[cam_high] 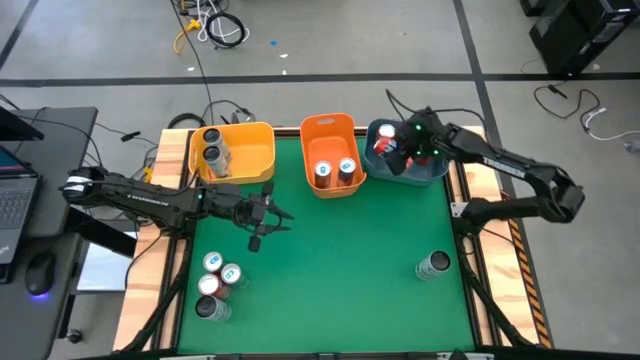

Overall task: Sort soda cans
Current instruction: Put the orange soda can into the blue bin

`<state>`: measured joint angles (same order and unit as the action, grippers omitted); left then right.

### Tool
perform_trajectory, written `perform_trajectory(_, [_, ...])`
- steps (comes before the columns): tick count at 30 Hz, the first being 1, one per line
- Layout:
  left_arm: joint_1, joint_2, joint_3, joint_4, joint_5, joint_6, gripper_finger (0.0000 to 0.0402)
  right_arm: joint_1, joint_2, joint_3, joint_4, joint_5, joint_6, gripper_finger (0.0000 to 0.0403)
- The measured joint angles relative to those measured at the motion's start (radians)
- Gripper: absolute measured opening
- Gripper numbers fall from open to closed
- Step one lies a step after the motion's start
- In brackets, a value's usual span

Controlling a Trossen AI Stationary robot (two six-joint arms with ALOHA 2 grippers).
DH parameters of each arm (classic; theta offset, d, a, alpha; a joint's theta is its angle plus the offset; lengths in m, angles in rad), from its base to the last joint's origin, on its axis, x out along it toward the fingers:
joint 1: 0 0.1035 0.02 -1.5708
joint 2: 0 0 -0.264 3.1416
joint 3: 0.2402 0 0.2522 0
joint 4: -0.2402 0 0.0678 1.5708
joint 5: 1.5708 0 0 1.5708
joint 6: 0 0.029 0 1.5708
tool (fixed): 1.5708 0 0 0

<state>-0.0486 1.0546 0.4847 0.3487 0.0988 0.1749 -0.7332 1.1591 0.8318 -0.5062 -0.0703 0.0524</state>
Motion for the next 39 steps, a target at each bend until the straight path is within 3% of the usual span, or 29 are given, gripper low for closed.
perform_trajectory(10, [0.000, 0.000, 0.000, 0.125, -0.009, -0.029, 0.0131, 0.206, -0.229, 0.002, 0.077, 0.071, 0.089, 0.0259])
perform_trajectory(15, [0.000, 0.002, 0.000, 0.184, -0.009, -0.035, 0.0131, 0.379, -0.271, 0.002, 0.177, 0.137, 0.114, 0.0259])
perform_trajectory(18, [0.000, 0.032, 0.000, 0.241, -0.005, -0.052, 0.0131, 0.492, -0.262, -0.035, 0.324, 0.181, 0.122, 0.0259])
perform_trajectory(28, [0.000, 0.289, -0.001, 0.595, 0.045, -0.084, 0.0131, 0.819, -0.073, -0.293, 1.044, 0.332, 0.111, 0.0259])
perform_trajectory(32, [0.000, 0.377, -0.001, 0.703, 0.048, -0.106, 0.0130, 0.906, 0.062, -0.358, 1.214, 0.434, 0.130, 0.0259])
perform_trajectory(39, [-0.020, 0.501, -0.001, 0.727, 0.028, -0.130, 0.0130, 0.998, 0.352, -0.397, 1.487, 0.572, 0.150, 0.0259])
